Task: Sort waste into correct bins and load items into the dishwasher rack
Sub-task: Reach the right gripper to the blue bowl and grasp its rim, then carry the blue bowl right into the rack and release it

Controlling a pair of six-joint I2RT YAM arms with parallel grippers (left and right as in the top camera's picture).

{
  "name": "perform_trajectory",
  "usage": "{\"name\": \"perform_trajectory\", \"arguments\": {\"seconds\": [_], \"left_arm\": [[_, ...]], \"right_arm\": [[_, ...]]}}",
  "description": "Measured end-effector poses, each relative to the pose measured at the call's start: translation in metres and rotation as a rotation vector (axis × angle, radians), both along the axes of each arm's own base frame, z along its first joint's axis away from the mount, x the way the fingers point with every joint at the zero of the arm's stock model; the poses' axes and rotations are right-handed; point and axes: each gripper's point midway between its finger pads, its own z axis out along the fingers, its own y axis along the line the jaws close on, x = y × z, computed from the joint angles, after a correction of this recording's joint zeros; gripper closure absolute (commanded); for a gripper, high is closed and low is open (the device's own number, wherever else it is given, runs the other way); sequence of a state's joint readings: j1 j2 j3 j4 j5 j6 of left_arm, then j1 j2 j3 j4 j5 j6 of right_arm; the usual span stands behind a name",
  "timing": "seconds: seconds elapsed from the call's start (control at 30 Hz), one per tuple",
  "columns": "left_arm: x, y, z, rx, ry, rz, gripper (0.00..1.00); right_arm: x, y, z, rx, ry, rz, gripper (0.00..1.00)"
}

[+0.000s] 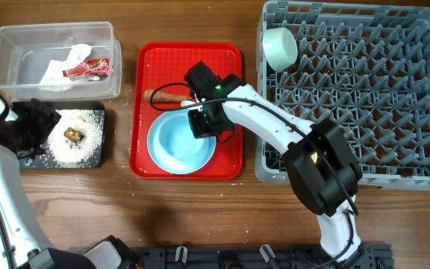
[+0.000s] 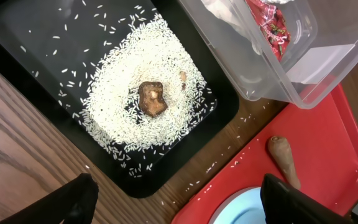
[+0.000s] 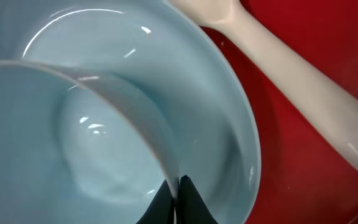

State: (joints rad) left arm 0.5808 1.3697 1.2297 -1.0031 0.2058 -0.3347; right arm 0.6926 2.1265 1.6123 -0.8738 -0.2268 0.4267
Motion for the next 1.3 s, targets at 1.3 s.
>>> {"name": "perform_trajectory", "arguments": {"seconds": [1.3], "left_arm": [[0.000, 0.000, 0.000, 0.000, 0.001, 0.000, 0.13]], "right_arm": [[0.081, -0.268, 0.178, -1.050, -0.659, -0.347, 0.96]]}}
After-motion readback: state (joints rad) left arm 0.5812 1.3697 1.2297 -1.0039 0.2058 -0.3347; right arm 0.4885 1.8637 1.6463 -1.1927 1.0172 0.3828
